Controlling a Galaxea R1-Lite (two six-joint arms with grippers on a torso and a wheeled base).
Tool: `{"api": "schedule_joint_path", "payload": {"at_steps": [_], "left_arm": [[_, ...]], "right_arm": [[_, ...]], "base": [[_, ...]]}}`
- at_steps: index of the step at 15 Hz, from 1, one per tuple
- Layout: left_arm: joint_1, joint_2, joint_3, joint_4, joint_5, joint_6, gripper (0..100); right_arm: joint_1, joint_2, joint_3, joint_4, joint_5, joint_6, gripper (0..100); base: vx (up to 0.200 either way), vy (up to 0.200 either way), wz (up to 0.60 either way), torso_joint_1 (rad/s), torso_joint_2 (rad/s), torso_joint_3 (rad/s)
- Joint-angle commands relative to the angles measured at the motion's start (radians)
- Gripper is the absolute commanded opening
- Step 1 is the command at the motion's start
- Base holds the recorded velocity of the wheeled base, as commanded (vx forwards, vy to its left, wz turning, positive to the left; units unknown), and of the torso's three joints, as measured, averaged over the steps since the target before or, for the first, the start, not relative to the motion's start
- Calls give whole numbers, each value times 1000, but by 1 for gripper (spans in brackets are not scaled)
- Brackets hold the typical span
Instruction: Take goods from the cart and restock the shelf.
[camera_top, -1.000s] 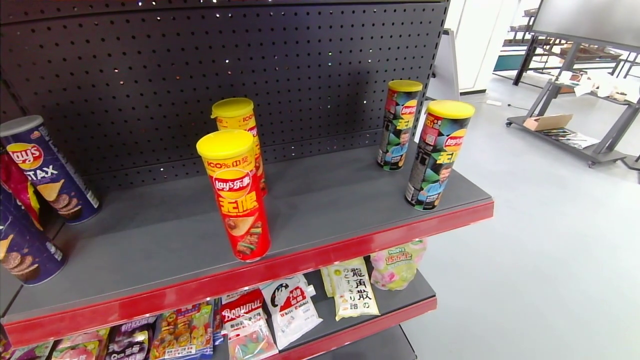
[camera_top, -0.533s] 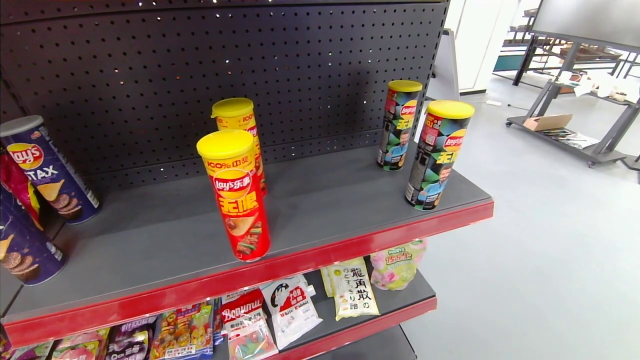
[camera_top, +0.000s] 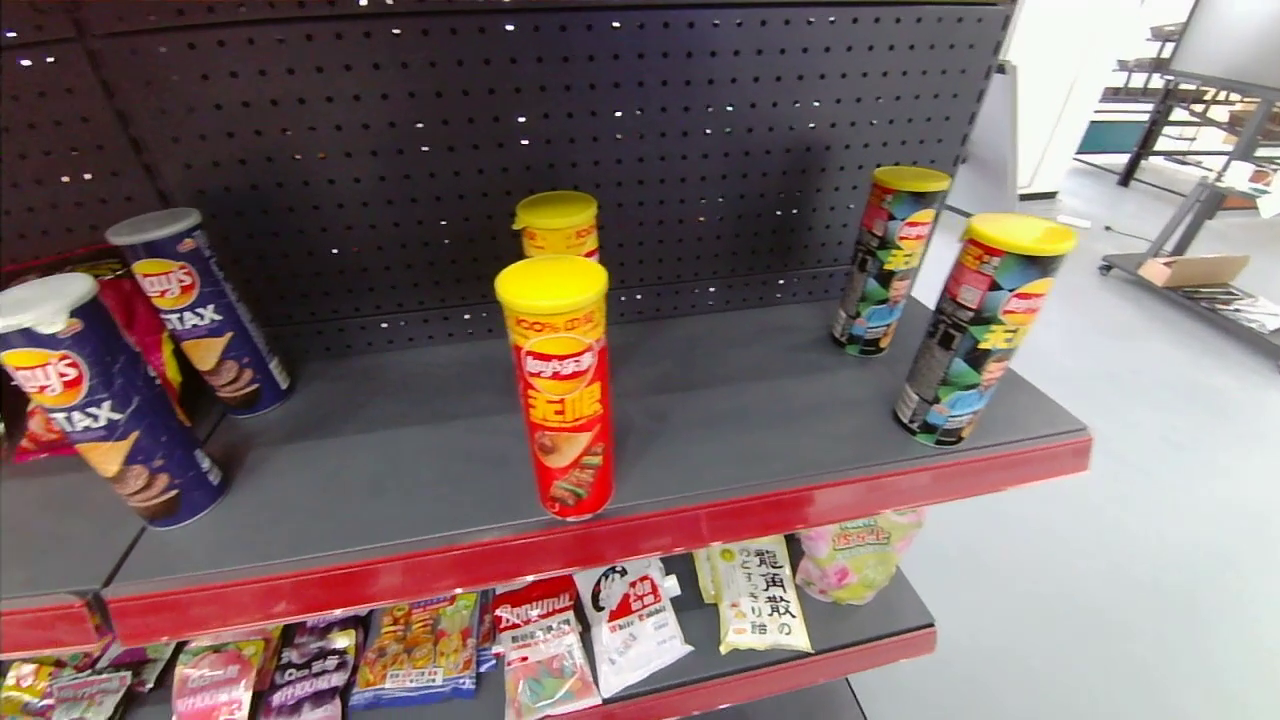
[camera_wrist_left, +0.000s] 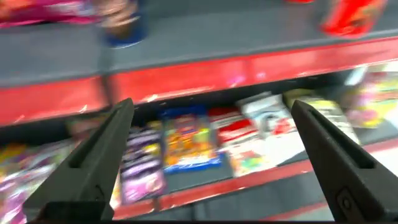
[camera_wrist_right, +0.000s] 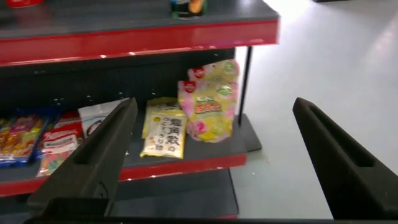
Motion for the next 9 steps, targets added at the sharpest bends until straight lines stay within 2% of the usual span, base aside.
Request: {"api": "schedule_joint_path", "payload": {"at_steps": [1,7,8,9], "left_arm": [[1,6,40,-37,0,14,100],[1,4,49,-60,-11,10,100],[-3,0,54,-66,-20,8,100],[-42,-36,58,-78,-66,-12,100]], "right_arm": [[1,2,1,0,0,-1,100],[1,0,1,0,2,0,100],[1,2,1,0,2,0,100],[1,0,1,0,8,-3,100]], "base": [[0,0,600,2,2,2],[0,0,0,0,0,0],[0,0,0,0,0,0],[0,0,0,0,0,0]]}}
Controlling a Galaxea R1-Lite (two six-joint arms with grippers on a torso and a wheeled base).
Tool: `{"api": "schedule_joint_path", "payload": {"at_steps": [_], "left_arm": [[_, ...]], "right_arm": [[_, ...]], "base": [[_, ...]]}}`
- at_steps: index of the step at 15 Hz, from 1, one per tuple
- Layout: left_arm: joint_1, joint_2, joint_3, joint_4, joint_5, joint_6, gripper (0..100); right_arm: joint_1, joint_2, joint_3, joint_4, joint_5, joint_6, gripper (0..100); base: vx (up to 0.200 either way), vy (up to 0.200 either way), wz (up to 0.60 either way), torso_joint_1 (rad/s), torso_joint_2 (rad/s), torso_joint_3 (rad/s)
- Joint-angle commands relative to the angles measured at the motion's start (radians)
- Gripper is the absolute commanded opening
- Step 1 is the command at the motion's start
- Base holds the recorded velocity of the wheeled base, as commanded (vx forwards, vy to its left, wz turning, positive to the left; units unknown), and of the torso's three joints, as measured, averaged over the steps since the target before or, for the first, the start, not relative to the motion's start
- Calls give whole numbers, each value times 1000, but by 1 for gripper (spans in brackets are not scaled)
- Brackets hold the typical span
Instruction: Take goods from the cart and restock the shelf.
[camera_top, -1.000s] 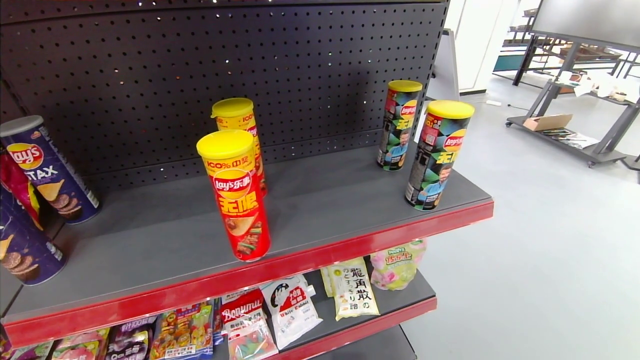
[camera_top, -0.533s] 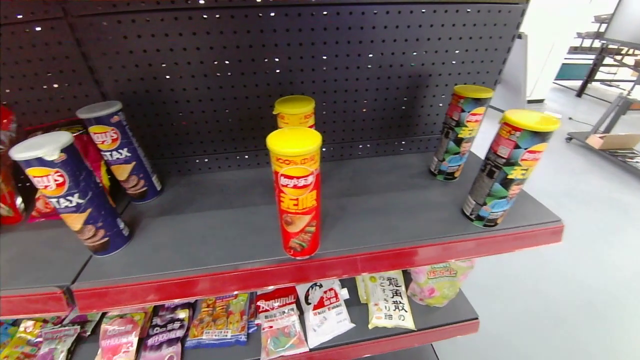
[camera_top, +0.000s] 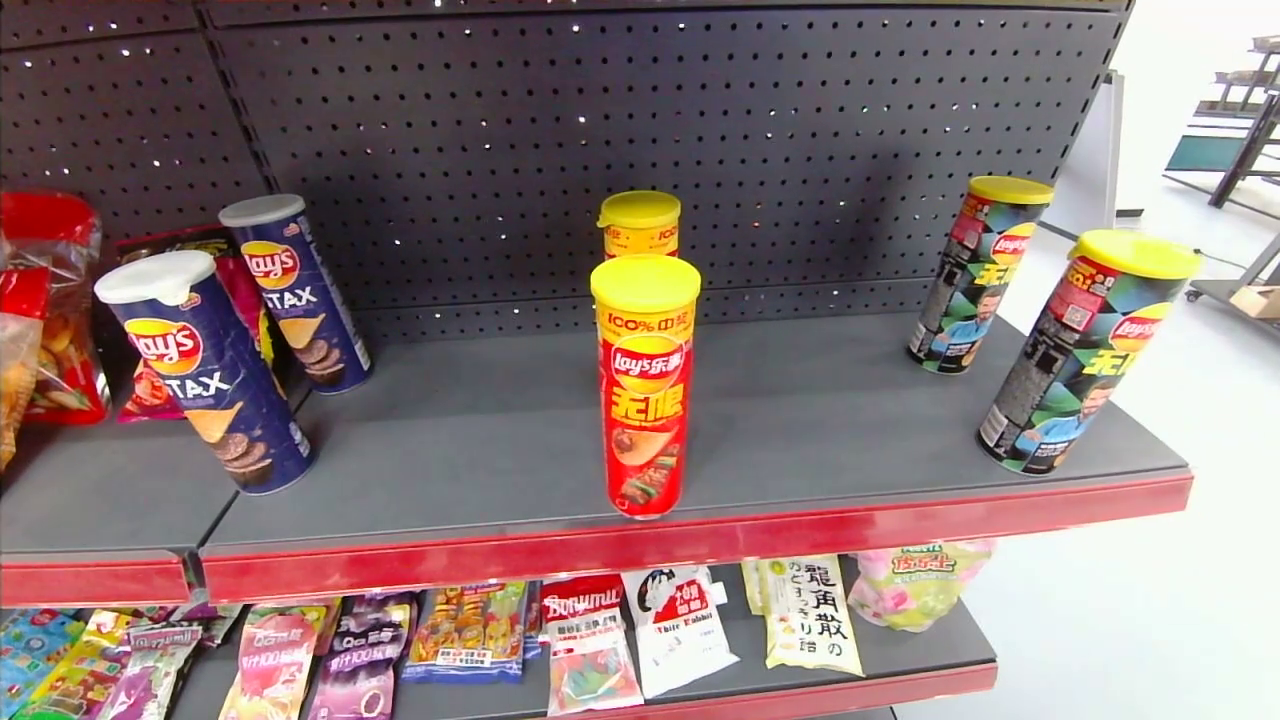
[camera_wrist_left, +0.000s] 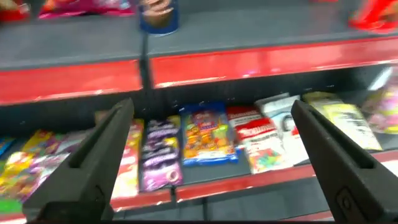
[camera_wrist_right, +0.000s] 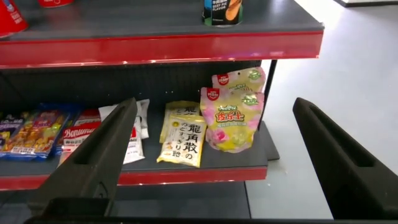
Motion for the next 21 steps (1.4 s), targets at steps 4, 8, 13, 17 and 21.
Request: {"api": "schedule_joint_path", "payload": {"at_steps": [4,8,13,17,21], "left_arm": [[-37,-54,7,-11,74,-46,100],[-37,-54,10,-23,76,-53,100],[-37,-54,10,-25,79,-58,100],[-37,-54,10,-25,77,-58,100],[-37,-54,10,-25,79,-58,100]], "right_arm": [[19,250,-284,-40,140,62,100],[115,770,-644,-51,222,-73,100],[402,1106,-704,-143,225,-61,100],[490,1237,-699,-236,223,-26,100],[556,1295,-687,-261,223,5,100]], "base": [[0,0,0,0,0,0],[0,0,0,0,0,0],[0,0,0,0,0,0],[0,0,0,0,0,0],[0,0,0,0,0,0]]}}
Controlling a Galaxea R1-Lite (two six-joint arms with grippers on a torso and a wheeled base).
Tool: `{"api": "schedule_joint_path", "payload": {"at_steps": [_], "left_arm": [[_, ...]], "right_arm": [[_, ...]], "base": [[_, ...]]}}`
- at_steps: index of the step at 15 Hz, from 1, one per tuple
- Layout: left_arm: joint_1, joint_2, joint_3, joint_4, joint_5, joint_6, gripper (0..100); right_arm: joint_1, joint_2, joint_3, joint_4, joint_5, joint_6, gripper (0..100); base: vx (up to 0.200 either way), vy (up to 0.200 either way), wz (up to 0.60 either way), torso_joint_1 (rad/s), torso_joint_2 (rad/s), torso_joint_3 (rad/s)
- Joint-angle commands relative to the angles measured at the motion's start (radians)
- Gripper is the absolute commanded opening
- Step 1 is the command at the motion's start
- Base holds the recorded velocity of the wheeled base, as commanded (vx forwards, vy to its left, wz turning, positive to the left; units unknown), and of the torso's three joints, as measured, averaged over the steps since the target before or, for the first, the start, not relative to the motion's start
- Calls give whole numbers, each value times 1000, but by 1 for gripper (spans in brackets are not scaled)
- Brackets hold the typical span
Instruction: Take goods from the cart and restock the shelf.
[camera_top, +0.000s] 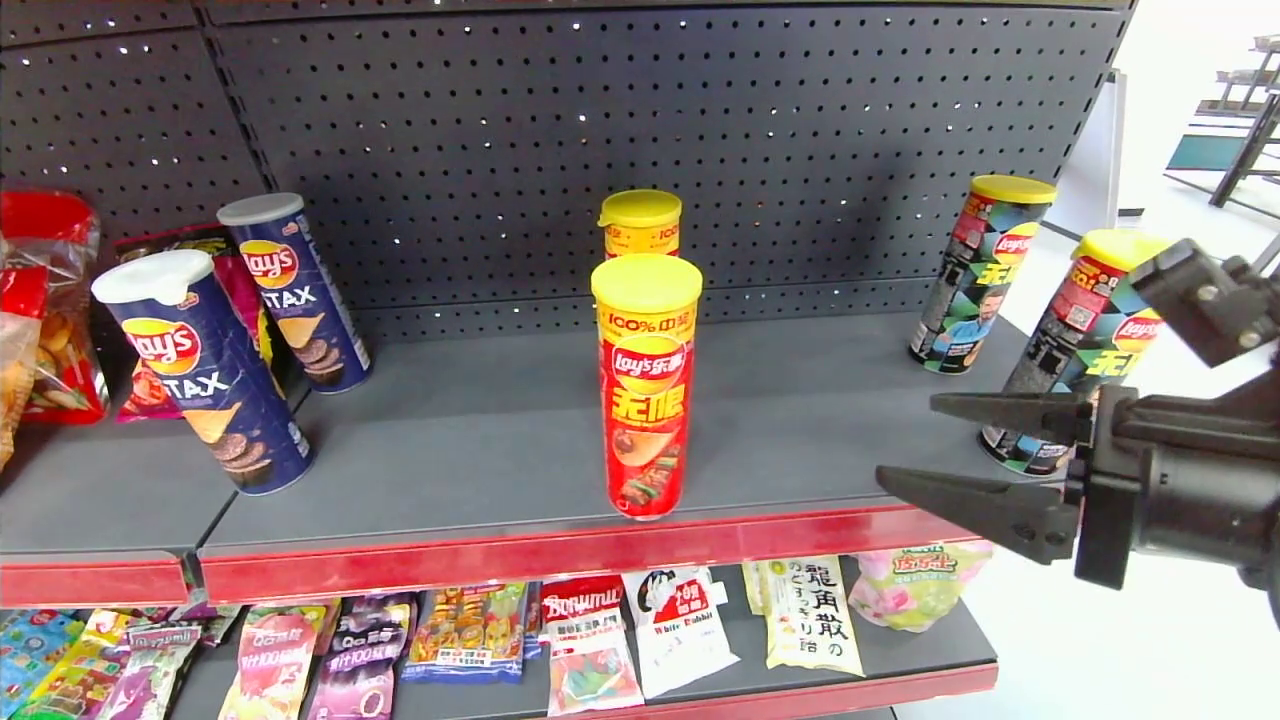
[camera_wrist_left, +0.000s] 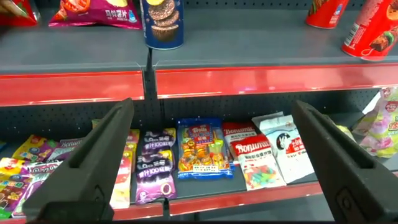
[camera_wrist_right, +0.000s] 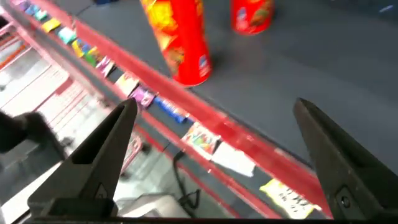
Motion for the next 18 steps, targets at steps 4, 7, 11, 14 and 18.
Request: {"api": "schedule_joint_path", "payload": {"at_steps": [4,7,11,14,18], "left_arm": [[0,-1,0,0,0,-1,100],[0,-1,0,0,0,-1,100],[0,-1,0,0,0,-1,100],[0,-1,0,0,0,-1,100],[0,-1,0,0,0,-1,100]], "right_arm": [[92,135,-7,-40,-5,5,100],[141,305,-9,-208,-129,3,100],[164,368,-18,-221,-165,-8,100],[161,414,-43,-221,-261,-9,100],[122,469,-73,-215,-287,-38,100]], "base": [[0,0,0,0,0,0],[0,0,0,0,0,0],[0,0,0,0,0,0],[0,0,0,0,0,0],[0,0,0,0,0,0]]}}
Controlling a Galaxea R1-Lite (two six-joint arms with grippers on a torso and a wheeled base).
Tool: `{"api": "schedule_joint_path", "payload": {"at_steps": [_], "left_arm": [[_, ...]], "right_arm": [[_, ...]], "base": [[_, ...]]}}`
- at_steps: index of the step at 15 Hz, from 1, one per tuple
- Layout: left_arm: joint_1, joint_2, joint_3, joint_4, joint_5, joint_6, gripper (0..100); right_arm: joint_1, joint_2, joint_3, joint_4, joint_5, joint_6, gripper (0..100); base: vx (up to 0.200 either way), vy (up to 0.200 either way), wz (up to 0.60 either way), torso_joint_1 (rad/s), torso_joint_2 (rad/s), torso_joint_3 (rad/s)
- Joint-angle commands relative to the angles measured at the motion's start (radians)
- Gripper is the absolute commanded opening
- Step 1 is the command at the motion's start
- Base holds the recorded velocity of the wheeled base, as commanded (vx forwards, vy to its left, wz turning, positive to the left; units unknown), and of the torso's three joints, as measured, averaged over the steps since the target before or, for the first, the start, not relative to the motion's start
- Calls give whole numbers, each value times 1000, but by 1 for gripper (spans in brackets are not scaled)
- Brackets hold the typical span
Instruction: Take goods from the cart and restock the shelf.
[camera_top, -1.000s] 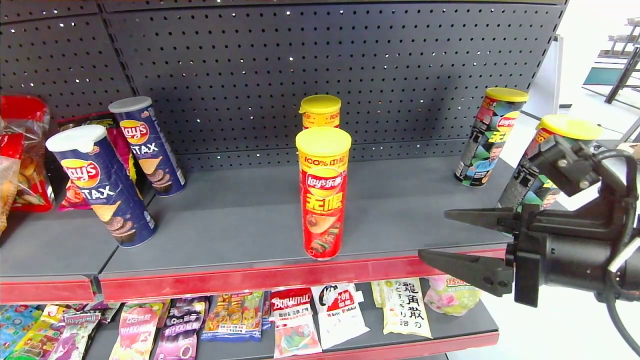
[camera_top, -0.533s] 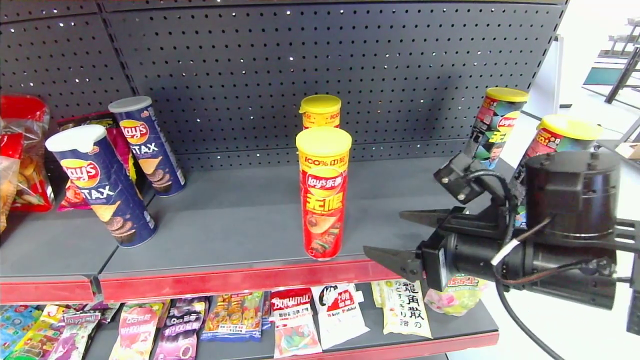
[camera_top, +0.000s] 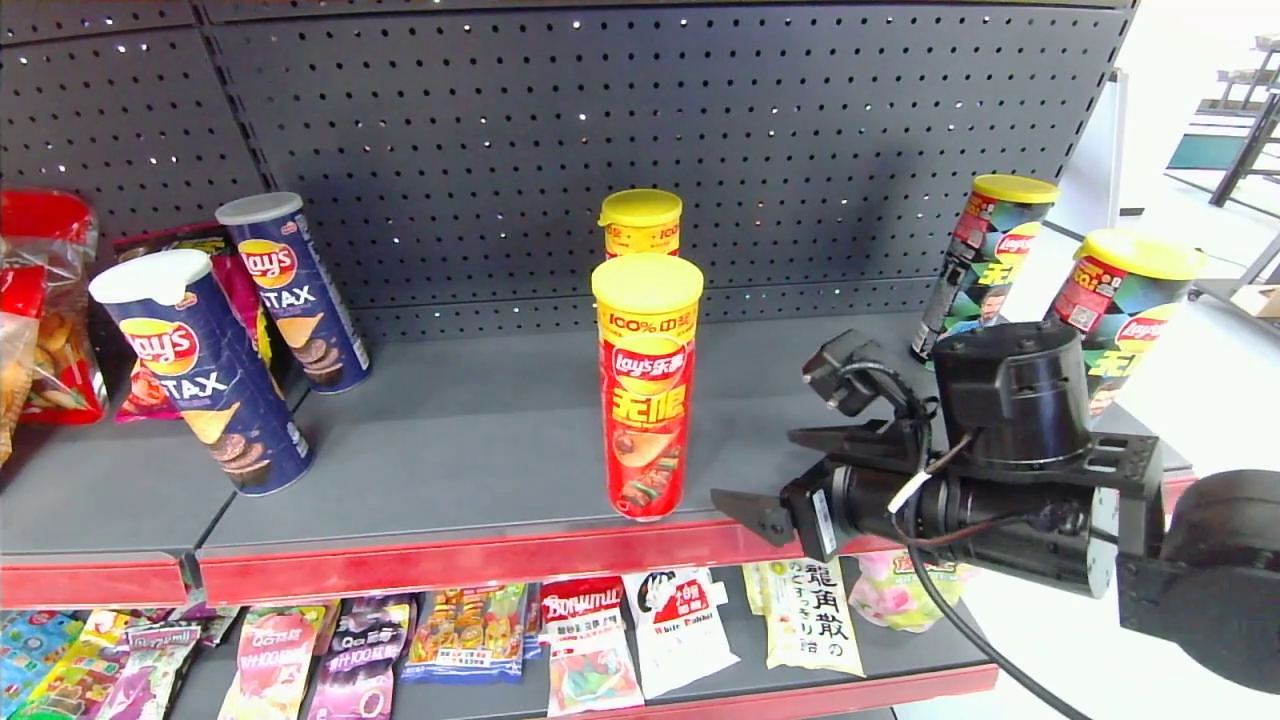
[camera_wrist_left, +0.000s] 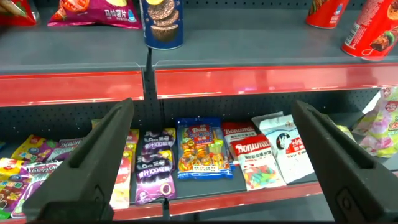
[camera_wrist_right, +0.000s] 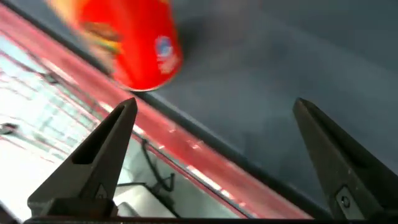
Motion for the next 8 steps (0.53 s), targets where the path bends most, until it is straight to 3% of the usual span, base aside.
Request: {"api": "schedule_joint_path", "payload": {"at_steps": [1,8], "left_arm": [[0,-1,0,0,0,0,100],[0,-1,0,0,0,0,100]], "right_arm": [[-16,38,-16,1,-11,-8,100],[-34,134,-123,4,-51,-20,100]], "base": [[0,0,0,0,0,0],[0,0,0,0,0,0]]}}
